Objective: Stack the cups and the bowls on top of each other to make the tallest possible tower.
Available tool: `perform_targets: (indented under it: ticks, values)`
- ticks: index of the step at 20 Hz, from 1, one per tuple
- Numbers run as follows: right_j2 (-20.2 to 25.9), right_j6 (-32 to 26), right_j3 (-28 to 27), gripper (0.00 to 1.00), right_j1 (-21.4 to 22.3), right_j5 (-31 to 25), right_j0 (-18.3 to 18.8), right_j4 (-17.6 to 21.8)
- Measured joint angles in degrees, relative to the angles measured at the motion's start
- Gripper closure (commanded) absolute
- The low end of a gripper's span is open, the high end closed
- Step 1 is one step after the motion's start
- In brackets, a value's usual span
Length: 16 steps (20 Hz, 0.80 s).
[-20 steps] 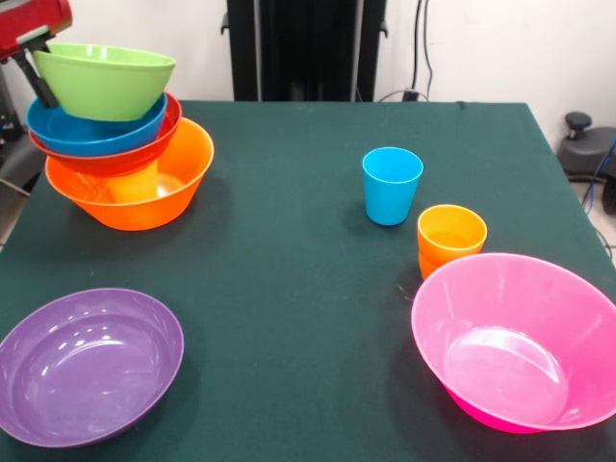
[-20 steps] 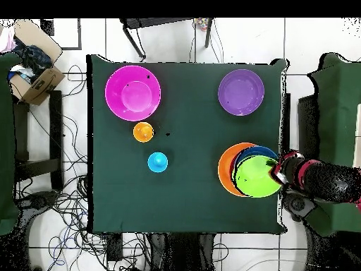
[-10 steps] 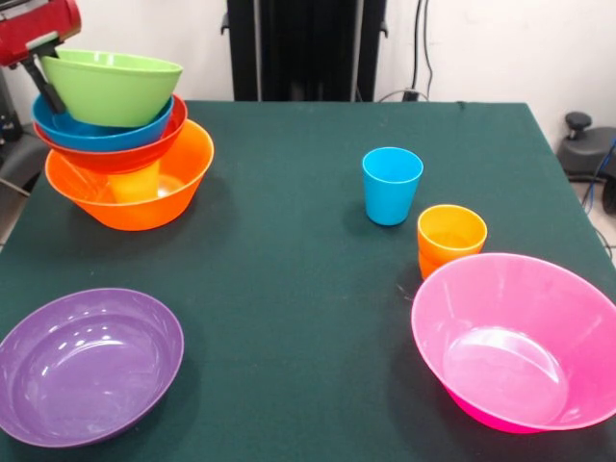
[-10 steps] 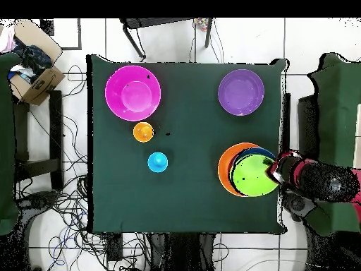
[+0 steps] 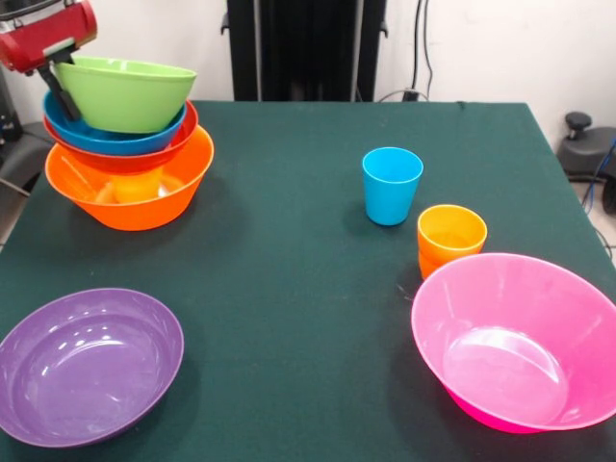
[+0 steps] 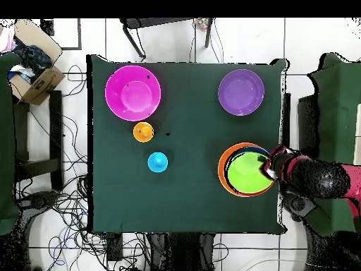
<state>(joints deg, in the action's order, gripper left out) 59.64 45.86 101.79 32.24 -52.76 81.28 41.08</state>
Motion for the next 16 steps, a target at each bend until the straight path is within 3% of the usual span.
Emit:
perform_targets:
  ticks: [16]
  values:
    - [-0.5, 0.0, 0.9, 1.0, 0.4, 0.7, -0.6, -0.7]
